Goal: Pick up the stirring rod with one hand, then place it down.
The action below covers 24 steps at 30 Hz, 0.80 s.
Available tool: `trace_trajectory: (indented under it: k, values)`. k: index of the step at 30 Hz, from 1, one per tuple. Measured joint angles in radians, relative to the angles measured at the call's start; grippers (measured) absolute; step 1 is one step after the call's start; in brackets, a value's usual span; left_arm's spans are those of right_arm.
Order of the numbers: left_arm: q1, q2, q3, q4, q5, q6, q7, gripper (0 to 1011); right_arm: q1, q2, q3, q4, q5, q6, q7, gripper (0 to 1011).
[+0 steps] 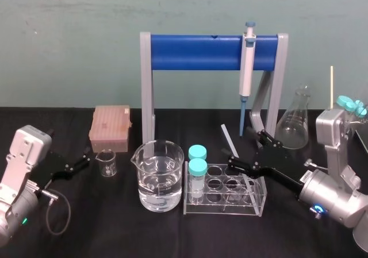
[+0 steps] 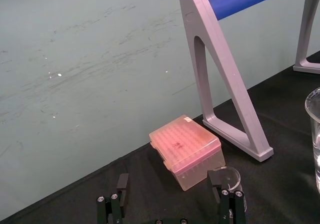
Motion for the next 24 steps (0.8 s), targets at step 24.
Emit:
trace_trajectory:
  k: [24]
  values:
    - [0.0,0.0,0.0,0.0,0.0,0.0,0.0,1000,0.041,-0.031,0.019,0.071,0.1,0.152,0.062,1003]
